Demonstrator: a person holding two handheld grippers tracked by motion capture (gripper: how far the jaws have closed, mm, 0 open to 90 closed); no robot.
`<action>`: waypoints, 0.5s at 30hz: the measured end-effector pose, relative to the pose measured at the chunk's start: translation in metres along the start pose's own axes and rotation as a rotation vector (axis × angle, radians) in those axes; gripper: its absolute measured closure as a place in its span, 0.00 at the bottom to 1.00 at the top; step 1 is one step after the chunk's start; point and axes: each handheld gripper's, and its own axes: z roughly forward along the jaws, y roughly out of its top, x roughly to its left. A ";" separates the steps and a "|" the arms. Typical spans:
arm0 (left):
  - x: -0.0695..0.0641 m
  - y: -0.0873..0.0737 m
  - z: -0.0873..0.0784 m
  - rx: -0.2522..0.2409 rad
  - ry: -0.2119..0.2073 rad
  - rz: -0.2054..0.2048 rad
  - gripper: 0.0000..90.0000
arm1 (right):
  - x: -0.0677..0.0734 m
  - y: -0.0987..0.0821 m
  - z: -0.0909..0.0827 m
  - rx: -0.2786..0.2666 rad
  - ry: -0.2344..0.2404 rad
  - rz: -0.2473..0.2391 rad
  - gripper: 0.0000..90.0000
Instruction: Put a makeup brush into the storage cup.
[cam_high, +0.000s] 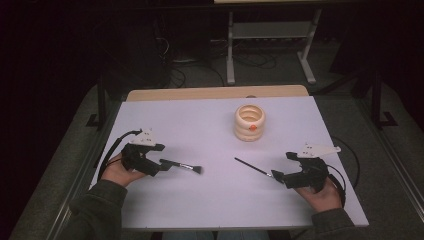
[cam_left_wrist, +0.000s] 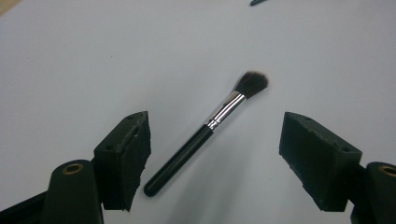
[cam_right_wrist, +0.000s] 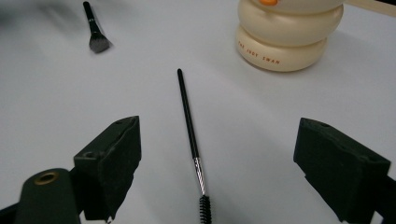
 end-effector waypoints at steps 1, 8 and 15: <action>0.000 0.000 0.000 0.000 0.000 0.000 0.27 | 0.000 0.000 0.001 -0.003 0.001 0.000 0.16; 0.013 0.003 0.018 0.050 -0.037 0.009 0.30 | -0.001 0.000 0.002 0.003 0.000 -0.007 0.16; 0.025 0.008 0.033 0.107 -0.068 0.056 0.40 | 0.001 0.002 0.006 0.021 0.003 -0.027 0.16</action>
